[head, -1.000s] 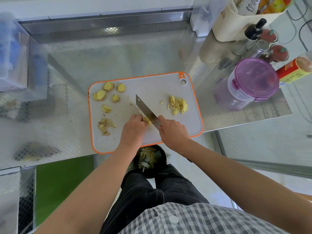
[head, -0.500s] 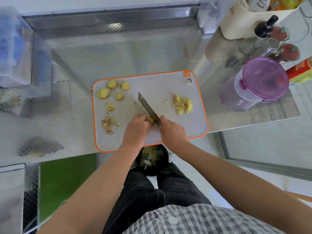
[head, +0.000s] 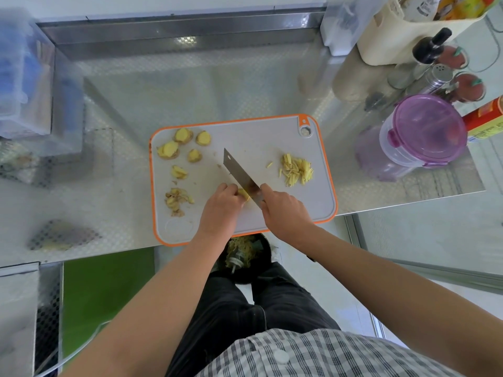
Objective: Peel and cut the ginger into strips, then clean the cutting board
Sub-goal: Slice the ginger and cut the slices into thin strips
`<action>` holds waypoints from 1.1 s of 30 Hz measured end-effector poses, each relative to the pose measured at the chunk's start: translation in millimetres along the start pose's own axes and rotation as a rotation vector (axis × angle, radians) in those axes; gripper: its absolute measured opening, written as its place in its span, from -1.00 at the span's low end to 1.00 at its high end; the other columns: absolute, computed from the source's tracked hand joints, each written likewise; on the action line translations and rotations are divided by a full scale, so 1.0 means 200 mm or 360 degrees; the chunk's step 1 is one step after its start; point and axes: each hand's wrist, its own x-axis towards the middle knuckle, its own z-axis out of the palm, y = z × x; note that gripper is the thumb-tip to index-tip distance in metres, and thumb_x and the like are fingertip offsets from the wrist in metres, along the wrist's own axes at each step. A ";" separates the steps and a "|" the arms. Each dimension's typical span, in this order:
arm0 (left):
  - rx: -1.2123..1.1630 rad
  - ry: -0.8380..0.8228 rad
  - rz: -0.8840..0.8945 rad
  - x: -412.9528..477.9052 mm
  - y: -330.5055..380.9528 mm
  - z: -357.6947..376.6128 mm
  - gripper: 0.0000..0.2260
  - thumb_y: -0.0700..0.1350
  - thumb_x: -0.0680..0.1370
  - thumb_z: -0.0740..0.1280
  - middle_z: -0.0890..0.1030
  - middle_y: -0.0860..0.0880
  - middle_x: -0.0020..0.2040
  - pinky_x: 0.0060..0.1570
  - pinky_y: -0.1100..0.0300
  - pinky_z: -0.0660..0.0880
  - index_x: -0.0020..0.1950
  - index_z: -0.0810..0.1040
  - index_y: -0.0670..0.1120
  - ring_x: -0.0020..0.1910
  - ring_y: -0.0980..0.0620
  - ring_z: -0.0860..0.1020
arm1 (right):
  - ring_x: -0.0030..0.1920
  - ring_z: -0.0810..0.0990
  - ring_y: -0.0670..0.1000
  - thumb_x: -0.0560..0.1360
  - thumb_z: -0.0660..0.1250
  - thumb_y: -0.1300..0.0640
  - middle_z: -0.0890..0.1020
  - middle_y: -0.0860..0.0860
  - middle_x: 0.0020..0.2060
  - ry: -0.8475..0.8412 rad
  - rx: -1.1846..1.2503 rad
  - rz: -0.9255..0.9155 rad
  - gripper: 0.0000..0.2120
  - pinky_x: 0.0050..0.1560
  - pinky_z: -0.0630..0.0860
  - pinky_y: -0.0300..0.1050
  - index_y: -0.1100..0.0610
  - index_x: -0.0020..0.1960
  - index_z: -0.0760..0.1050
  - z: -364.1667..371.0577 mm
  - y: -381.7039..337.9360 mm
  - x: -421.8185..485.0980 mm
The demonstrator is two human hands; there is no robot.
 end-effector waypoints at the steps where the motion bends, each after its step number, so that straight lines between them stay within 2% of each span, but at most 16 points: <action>1: 0.0001 -0.0002 -0.0003 0.00 0.00 0.00 -0.70 -0.46 0.10 0.57 0.47 -0.07 -0.40 -0.56 0.23 0.32 -0.35 0.60 -0.17 -0.37 -0.09 0.45 | -0.29 0.42 0.15 0.59 0.07 0.22 0.39 0.03 -0.30 -0.0002 -0.0008 0.0011 -0.92 -0.30 0.30 -0.04 0.12 0.07 0.23 0.00 0.00 0.00; 4: -0.0033 -0.0003 -0.0020 0.00 -0.01 0.01 -0.73 -0.45 0.12 0.57 0.45 -0.06 -0.39 -0.55 0.24 0.29 -0.37 0.59 -0.17 -0.36 -0.09 0.44 | -0.30 0.42 0.15 0.59 0.08 0.23 0.42 0.03 -0.27 -0.0010 -0.0032 0.0051 -0.92 -0.30 0.30 -0.06 0.13 0.08 0.24 0.03 -0.02 0.03; 9: -0.0084 0.0000 -0.0038 0.00 -0.01 0.01 -0.78 -0.41 0.19 0.56 0.44 -0.07 -0.38 -0.57 0.18 0.39 -0.36 0.59 -0.17 -0.34 -0.10 0.45 | -0.28 0.45 0.15 0.61 0.08 0.19 0.49 0.05 -0.18 0.0053 -0.0028 0.0047 -0.94 -0.29 0.33 -0.03 0.13 0.08 0.24 0.09 -0.02 0.04; 14: -0.0043 0.0006 -0.0029 0.00 -0.01 0.01 -0.76 -0.43 0.16 0.57 0.48 -0.08 -0.37 -0.57 0.19 0.39 -0.36 0.59 -0.19 -0.35 -0.10 0.46 | -0.26 0.47 0.15 0.65 0.02 0.09 0.50 0.04 -0.20 0.0114 0.0139 -0.0004 -0.87 -0.28 0.34 -0.05 0.13 0.10 0.26 0.03 0.01 0.00; 23: -0.0024 -0.0014 -0.0032 0.00 -0.02 0.03 -0.74 -0.42 0.14 0.59 0.47 -0.06 -0.37 -0.57 0.19 0.40 -0.36 0.60 -0.15 -0.34 -0.08 0.45 | -0.29 0.44 0.15 0.61 0.05 0.20 0.44 0.04 -0.27 -0.0008 -0.0022 0.0023 -0.94 -0.30 0.31 -0.05 0.13 0.08 0.24 0.03 -0.02 0.01; 29: -0.0091 0.0010 -0.0040 0.00 -0.01 0.01 -0.77 -0.40 0.19 0.57 0.45 -0.07 -0.36 -0.57 0.17 0.41 -0.37 0.59 -0.15 -0.33 -0.11 0.46 | -0.24 0.50 0.18 0.63 0.05 0.14 0.51 0.05 -0.17 0.0053 0.0042 0.0034 -0.92 -0.27 0.36 -0.02 0.14 0.09 0.25 0.08 -0.02 0.03; 33: -0.0048 0.0012 -0.0039 0.00 -0.01 0.02 -0.77 -0.40 0.17 0.58 0.46 -0.06 -0.36 -0.56 0.20 0.38 -0.38 0.60 -0.16 -0.33 -0.09 0.46 | -0.25 0.45 0.16 0.64 0.05 0.10 0.50 0.05 -0.18 0.0096 0.0156 0.0029 -0.87 -0.27 0.34 -0.04 0.15 0.10 0.27 0.05 0.01 0.00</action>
